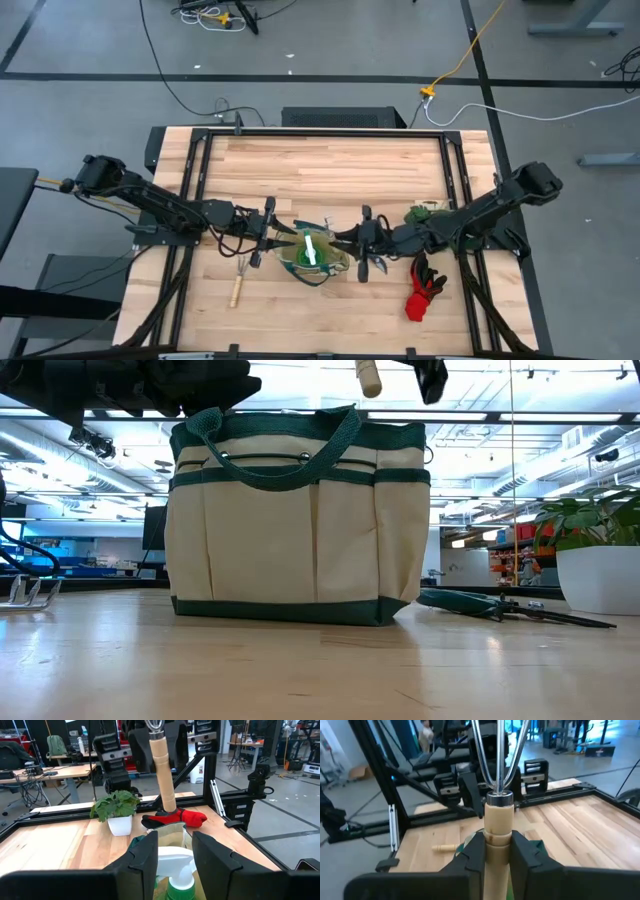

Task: Pick & Place Garden tools in Gardening bag
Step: Put the top brown hand rake into the gardening bag

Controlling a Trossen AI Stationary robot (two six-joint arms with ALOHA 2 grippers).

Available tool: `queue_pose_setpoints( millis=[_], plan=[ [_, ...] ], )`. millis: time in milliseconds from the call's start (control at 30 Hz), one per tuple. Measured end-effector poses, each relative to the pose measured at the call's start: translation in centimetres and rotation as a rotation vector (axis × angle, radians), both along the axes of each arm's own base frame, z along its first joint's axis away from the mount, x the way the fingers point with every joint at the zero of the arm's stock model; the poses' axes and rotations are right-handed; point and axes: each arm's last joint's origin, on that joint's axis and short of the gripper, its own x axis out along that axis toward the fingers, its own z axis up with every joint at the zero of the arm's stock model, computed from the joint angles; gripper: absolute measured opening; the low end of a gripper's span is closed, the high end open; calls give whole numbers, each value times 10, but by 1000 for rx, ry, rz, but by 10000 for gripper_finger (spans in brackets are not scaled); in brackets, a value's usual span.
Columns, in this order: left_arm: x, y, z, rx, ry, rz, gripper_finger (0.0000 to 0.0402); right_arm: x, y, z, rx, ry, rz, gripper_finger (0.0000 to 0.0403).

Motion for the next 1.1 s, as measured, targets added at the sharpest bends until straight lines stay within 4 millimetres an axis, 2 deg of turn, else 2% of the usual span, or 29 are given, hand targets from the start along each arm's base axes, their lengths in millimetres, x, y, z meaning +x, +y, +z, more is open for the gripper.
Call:
queue_pose_setpoints(
  millis=[200, 533, 1100],
  plan=[
    [0, 0, 0, 0, 0, 0, 126, 0, 2, -22, 4, -29, -41, 44],
    [0, 0, 0, 0, 0, 0, 126, 16, 8, -55, -29, -5, -47, 44],
    [0, 0, 0, 1, 1, 0, 126, 12, 19, -58, -61, 5, -43, 44]
  ],
)
